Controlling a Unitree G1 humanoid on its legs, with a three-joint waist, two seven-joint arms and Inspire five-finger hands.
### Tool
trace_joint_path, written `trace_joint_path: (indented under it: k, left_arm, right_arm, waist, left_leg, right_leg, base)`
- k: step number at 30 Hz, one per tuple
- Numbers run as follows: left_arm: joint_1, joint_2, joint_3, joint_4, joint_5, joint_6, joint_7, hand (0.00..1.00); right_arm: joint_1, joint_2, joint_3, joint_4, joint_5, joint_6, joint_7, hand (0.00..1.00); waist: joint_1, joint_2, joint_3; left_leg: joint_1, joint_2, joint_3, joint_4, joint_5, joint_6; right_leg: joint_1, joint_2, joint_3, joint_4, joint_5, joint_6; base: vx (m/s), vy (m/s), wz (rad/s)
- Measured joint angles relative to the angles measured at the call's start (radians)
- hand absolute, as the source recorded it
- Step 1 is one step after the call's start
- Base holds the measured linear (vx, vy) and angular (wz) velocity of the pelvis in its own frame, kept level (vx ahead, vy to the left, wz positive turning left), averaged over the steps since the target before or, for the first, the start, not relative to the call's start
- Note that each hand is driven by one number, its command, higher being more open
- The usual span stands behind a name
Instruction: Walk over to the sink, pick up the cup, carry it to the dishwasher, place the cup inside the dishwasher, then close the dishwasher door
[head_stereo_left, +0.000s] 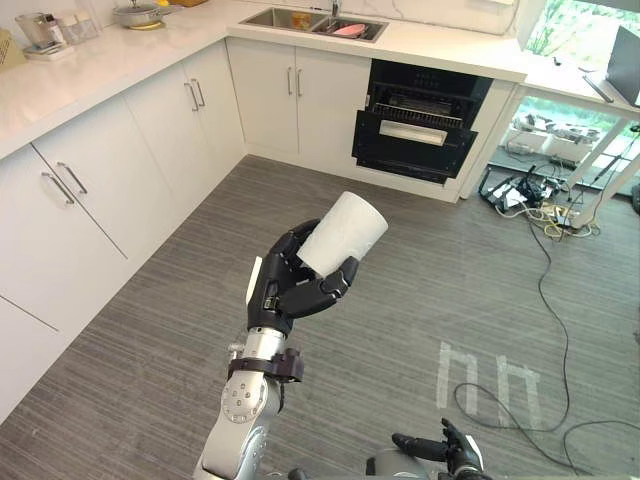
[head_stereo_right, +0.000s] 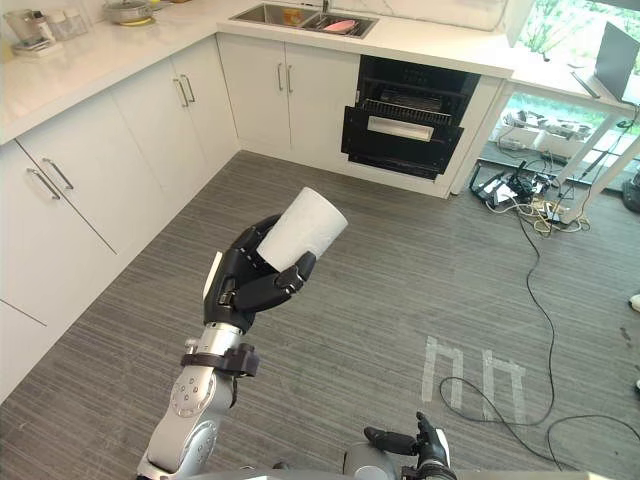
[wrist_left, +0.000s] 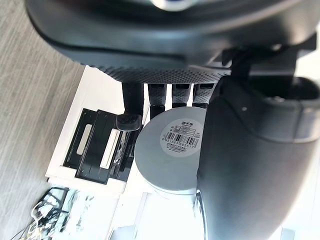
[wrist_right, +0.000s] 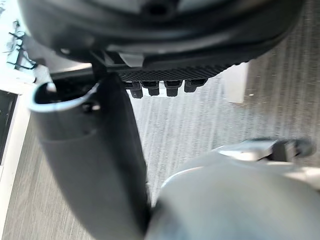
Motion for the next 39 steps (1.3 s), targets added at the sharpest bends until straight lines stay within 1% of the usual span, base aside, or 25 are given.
trace_joint_path:
  k: [2,4,5,6,7,9,11,12,14,16,18,19,20,21,22,25,26,27,28,31,33,35,37,38,39]
  left_arm:
    - [0.000,0.000,0.000,0.000,-0.001,-0.001,0.009,0.00]
    - [-0.002,-0.003,-0.005,0.001,-0.001,-0.004,0.014,0.00]
    - [-0.002,-0.009,-0.009,0.006,-0.001,-0.005,0.014,0.00]
    - [0.005,-0.030,-0.019,0.010,-0.002,-0.002,0.017,0.00]
    - [0.005,-0.038,-0.024,0.010,-0.002,-0.003,0.017,0.00]
    - [-0.001,-0.070,-0.032,0.008,-0.011,-0.002,0.006,0.00]
    - [0.006,-0.097,-0.034,0.006,-0.021,-0.003,-0.002,0.00]
    - [0.014,-0.106,-0.026,0.000,-0.029,-0.005,-0.004,0.00]
    - [0.014,-0.111,-0.018,-0.004,-0.043,-0.012,-0.006,0.00]
    - [0.013,-0.106,-0.002,-0.001,-0.046,-0.022,-0.007,0.00]
    - [0.015,-0.093,0.000,0.010,-0.049,-0.016,-0.007,0.00]
    - [0.015,-0.094,0.000,0.010,-0.049,-0.016,-0.006,0.00]
    - [0.014,-0.097,0.001,0.009,-0.048,-0.017,-0.006,0.00]
    - [0.015,-0.089,0.002,0.009,-0.048,-0.017,-0.004,0.00]
    - [0.013,-0.074,0.012,0.009,-0.047,-0.017,-0.003,0.00]
    - [0.010,-0.058,0.012,0.009,-0.047,-0.010,0.001,0.00]
    - [0.010,-0.042,0.001,0.009,-0.047,-0.007,0.003,0.00]
    - [0.009,-0.010,-0.019,0.009,-0.039,-0.006,0.004,0.00]
    - [0.009,0.005,-0.032,0.009,-0.038,-0.006,0.004,0.00]
    - [0.009,0.008,-0.055,0.005,-0.037,-0.005,0.004,0.00]
    - [0.002,0.008,-0.077,-0.007,-0.037,-0.013,0.003,0.00]
    - [-0.002,0.002,-0.089,-0.006,-0.037,-0.012,0.000,0.00]
    - [-0.006,-0.003,-0.096,-0.008,-0.038,-0.013,-0.002,0.00]
    - [-0.009,-0.006,-0.095,-0.011,-0.037,-0.014,-0.002,0.00]
    - [-0.010,-0.013,-0.096,-0.011,-0.037,-0.014,-0.003,0.00]
  right_arm:
    - [-0.001,0.001,0.003,-0.013,0.000,0.000,-0.001,1.00]
    - [0.006,0.009,0.012,-0.016,0.000,0.000,-0.003,1.00]
    - [0.010,0.009,0.011,-0.016,0.000,0.000,-0.004,1.00]
    - [0.012,-0.007,0.004,-0.019,0.000,0.003,-0.003,1.00]
    - [0.012,-0.013,0.005,-0.021,0.000,0.003,-0.004,1.00]
    - [0.021,-0.012,0.010,-0.056,0.001,0.009,-0.010,1.00]
    - [0.052,-0.006,0.013,-0.121,0.001,0.007,-0.016,1.00]
    - [0.058,-0.003,0.012,-0.148,0.002,0.003,-0.021,1.00]
    - [0.040,-0.005,0.008,-0.162,0.002,-0.012,-0.025,1.00]
    - [-0.005,-0.013,0.008,-0.137,0.002,-0.025,-0.025,1.00]
    - [-0.027,-0.020,0.009,-0.094,0.002,-0.023,-0.026,1.00]
    - [-0.025,-0.021,0.009,-0.090,0.002,-0.022,-0.026,1.00]
    - [-0.008,-0.023,0.009,-0.080,0.001,-0.019,-0.026,1.00]
    - [-0.002,-0.013,0.011,-0.067,0.000,-0.017,-0.026,1.00]
    - [0.000,0.002,0.012,-0.063,0.000,-0.014,-0.026,1.00]
    - [0.003,0.000,0.012,-0.056,-0.005,-0.013,-0.026,1.00]
    - [0.004,-0.001,0.011,-0.054,-0.009,-0.012,-0.026,1.00]
    - [0.004,0.003,0.015,-0.054,-0.013,-0.010,-0.024,1.00]
    - [0.004,0.006,0.029,-0.055,-0.020,-0.009,-0.022,1.00]
    - [0.005,0.022,0.054,-0.079,-0.023,-0.007,-0.012,1.00]
    - [0.002,0.042,0.074,-0.129,-0.044,-0.015,-0.011,1.00]
    - [0.002,0.048,0.081,-0.146,-0.047,-0.015,-0.010,1.00]
    - [0.004,0.050,0.090,-0.151,-0.048,-0.014,-0.008,1.00]
    - [0.004,0.051,0.091,-0.154,-0.048,-0.014,-0.007,1.00]
    - [0.016,0.047,0.090,-0.157,-0.048,-0.014,-0.009,1.00]
  waist:
    - [-0.017,0.004,-0.002]
    - [-0.021,-0.018,-0.017]
    - [-0.025,-0.010,-0.017]
    - [-0.025,0.028,-0.019]
    - [-0.024,0.039,-0.018]
    - [-0.011,0.046,-0.010]
    - [0.017,0.050,-0.005]
    - [0.028,0.045,-0.004]
    - [0.045,0.046,-0.007]
    - [0.064,0.042,-0.003]
    - [0.065,0.036,0.003]
    - [0.065,0.036,0.003]
    - [0.065,0.046,0.000]
    - [0.068,0.040,-0.002]
    - [0.064,0.014,-0.005]
    - [0.053,-0.005,-0.004]
    - [0.053,-0.007,-0.004]
    - [0.046,-0.019,0.000]
    - [0.037,-0.025,0.003]
    - [0.026,-0.021,0.001]
    - [0.008,-0.017,-0.003]
    - [0.006,-0.015,-0.001]
    - [-0.006,-0.008,-0.008]
    - [-0.015,-0.013,-0.014]
    - [-0.024,-0.043,-0.030]
  left_leg:
    - [0.023,0.014,-0.016,0.002,-0.014,-0.022]
    - [0.054,0.015,-0.040,0.027,-0.064,-0.057]
    - [0.062,0.022,-0.053,0.040,-0.078,-0.070]
    - [0.064,0.059,-0.064,0.079,-0.094,-0.092]
    - [0.058,0.074,-0.069,0.113,-0.096,-0.097]
    - [-0.059,0.164,-0.083,0.502,-0.082,-0.130]
    - [-0.149,0.253,-0.083,0.815,-0.079,-0.122]
    - [-0.205,0.297,-0.069,0.915,-0.090,-0.109]
    - [-0.286,0.312,-0.064,0.888,-0.114,-0.102]
    - [-0.331,0.260,-0.073,0.690,-0.120,-0.089]
    - [-0.360,0.178,-0.127,0.381,-0.051,-0.097]
    - [-0.360,0.168,-0.134,0.343,-0.034,-0.098]
    - [-0.352,0.141,-0.161,0.185,0.098,-0.105]
    - [-0.337,0.134,-0.161,0.192,0.194,-0.094]
    - [-0.345,0.112,-0.142,0.228,0.157,-0.077]
    - [-0.361,0.082,-0.106,0.320,0.047,-0.046]
    - [-0.336,0.071,-0.088,0.313,0.025,-0.037]
    - [-0.267,0.038,-0.066,0.280,-0.002,-0.020]
    - [-0.214,0.022,-0.060,0.250,-0.015,-0.012]
    - [-0.090,0.014,-0.055,0.171,-0.032,0.002]
    - [-0.009,0.022,-0.054,0.104,-0.041,-0.001]
    - [0.041,0.035,-0.054,0.090,-0.056,-0.016]
    - [0.104,0.049,-0.064,0.051,-0.078,-0.043]
    - [0.120,0.045,-0.075,0.033,-0.091,-0.063]
    - [0.166,0.032,-0.098,0.021,-0.119,-0.098]
  right_leg:
    - [-0.032,0.035,-0.031,-0.133,0.010,0.003]
    - [-0.024,0.064,-0.010,-0.258,0.143,-0.029]
    - [-0.014,0.067,-0.018,-0.250,0.155,-0.049]
    - [0.014,0.084,-0.051,-0.248,0.148,-0.053]
    - [0.032,0.091,-0.062,-0.254,0.146,-0.056]
    - [0.153,0.117,-0.094,-0.318,0.141,-0.064]
    - [0.273,0.145,-0.102,-0.383,0.132,-0.080]
    - [0.341,0.151,-0.102,-0.431,0.129,-0.083]
    - [0.399,0.143,-0.088,-0.501,0.124,-0.084]
    - [0.430,0.111,-0.059,-0.547,0.091,-0.068]
    - [0.457,0.055,-0.058,-0.554,0.066,-0.027]
    - [0.460,0.051,-0.058,-0.554,0.062,-0.020]
    - [0.480,0.042,-0.052,-0.559,0.039,0.017]
    - [0.497,0.032,-0.029,-0.562,0.019,0.039]
    - [0.499,-0.001,-0.015,-0.561,0.008,0.049]
    - [0.450,-0.055,0.055,-0.440,0.010,0.066]
    - [0.399,-0.072,0.083,-0.313,0.011,0.066]
    - [0.291,-0.106,0.129,-0.048,0.069,0.076]
    - [0.233,-0.115,0.151,0.100,0.108,0.068]
    - [0.103,-0.084,0.122,0.297,0.061,0.017]
    - [-0.021,-0.036,0.046,0.251,0.016,-0.014]
    - [-0.073,-0.003,0.007,0.169,0.005,-0.017]
    - [-0.120,0.045,-0.028,-0.038,0.020,-0.013]
    - [-0.126,0.064,-0.031,-0.147,0.063,-0.022]
    - [-0.121,0.066,-0.004,-0.227,0.236,-0.072]
  base:
    - [0.35,-0.072,0.28]
    - [0.53,-0.157,0.34]
    - [0.52,-0.183,0.37]
    - [0.41,-0.163,0.30]
    - [0.50,-0.210,0.37]
    - [0.45,-0.226,0.41]
    - [0.39,-0.163,0.17]
    - [0.35,-0.115,0.05]
    - [0.28,-0.036,-0.13]
    - [0.28,0.083,-0.27]
    - [0.29,0.181,-0.01]
    - [0.29,0.235,-0.01]
    - [0.34,0.286,-0.23]
    - [0.47,0.371,-0.33]
    - [0.36,0.269,-0.31]
    - [0.33,0.279,-0.21]
    - [0.42,0.357,-0.31]
    - [0.43,0.329,-0.27]
    - [0.37,0.228,-0.20]
    - [0.33,0.114,-0.12]
    - [0.45,0.041,0.02]
    - [0.43,-0.020,0.02]
    - [0.54,-0.061,0.19]
    - [0.58,-0.111,0.51]
    - [0.75,-0.176,0.51]
